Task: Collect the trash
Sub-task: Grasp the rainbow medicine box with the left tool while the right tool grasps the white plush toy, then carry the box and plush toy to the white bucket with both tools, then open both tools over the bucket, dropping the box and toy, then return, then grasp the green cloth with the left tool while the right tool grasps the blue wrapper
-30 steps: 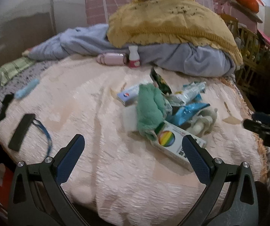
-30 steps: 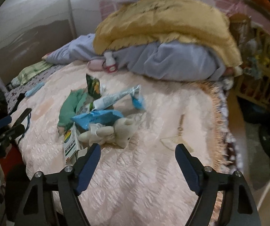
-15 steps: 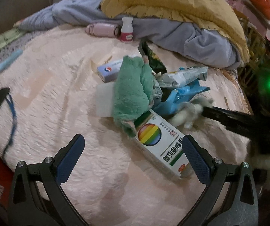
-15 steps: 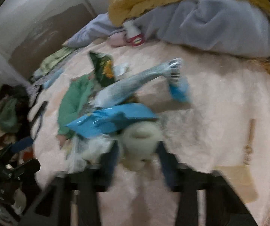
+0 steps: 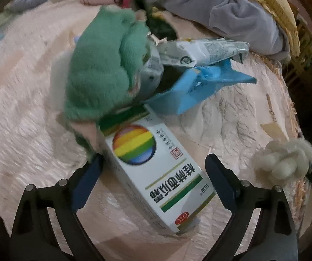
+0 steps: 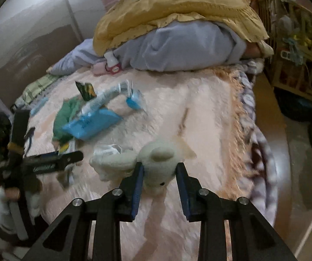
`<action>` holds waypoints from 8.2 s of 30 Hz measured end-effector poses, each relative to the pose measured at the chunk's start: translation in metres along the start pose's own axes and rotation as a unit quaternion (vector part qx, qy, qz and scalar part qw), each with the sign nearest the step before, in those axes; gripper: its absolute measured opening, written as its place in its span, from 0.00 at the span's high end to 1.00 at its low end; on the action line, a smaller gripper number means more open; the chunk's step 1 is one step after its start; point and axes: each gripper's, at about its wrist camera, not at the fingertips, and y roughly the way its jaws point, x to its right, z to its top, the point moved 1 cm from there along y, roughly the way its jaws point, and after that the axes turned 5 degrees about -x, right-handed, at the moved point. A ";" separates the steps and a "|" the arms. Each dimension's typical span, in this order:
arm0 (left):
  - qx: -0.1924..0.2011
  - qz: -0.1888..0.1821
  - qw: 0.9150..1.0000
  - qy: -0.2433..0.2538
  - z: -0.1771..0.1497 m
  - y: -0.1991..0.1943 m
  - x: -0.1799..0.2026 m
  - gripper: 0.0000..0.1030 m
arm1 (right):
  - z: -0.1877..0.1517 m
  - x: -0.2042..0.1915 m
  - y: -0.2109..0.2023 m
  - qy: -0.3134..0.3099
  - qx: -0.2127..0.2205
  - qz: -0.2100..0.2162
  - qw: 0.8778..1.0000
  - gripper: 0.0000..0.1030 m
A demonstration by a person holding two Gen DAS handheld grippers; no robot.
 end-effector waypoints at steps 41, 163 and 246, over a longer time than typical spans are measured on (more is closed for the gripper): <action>0.040 -0.076 0.984 0.158 -0.047 -0.119 0.048 0.42 | 0.005 -0.011 -0.022 -0.052 0.036 0.018 0.998 0.23; 0.032 -0.003 0.997 0.069 0.084 -0.019 -0.045 0.79 | 0.044 -0.050 0.013 -0.033 -0.010 0.033 0.999 0.28; 0.034 -0.107 0.984 0.137 0.024 -0.092 0.006 0.79 | 0.013 -0.024 0.019 -0.018 -0.084 0.057 0.995 0.14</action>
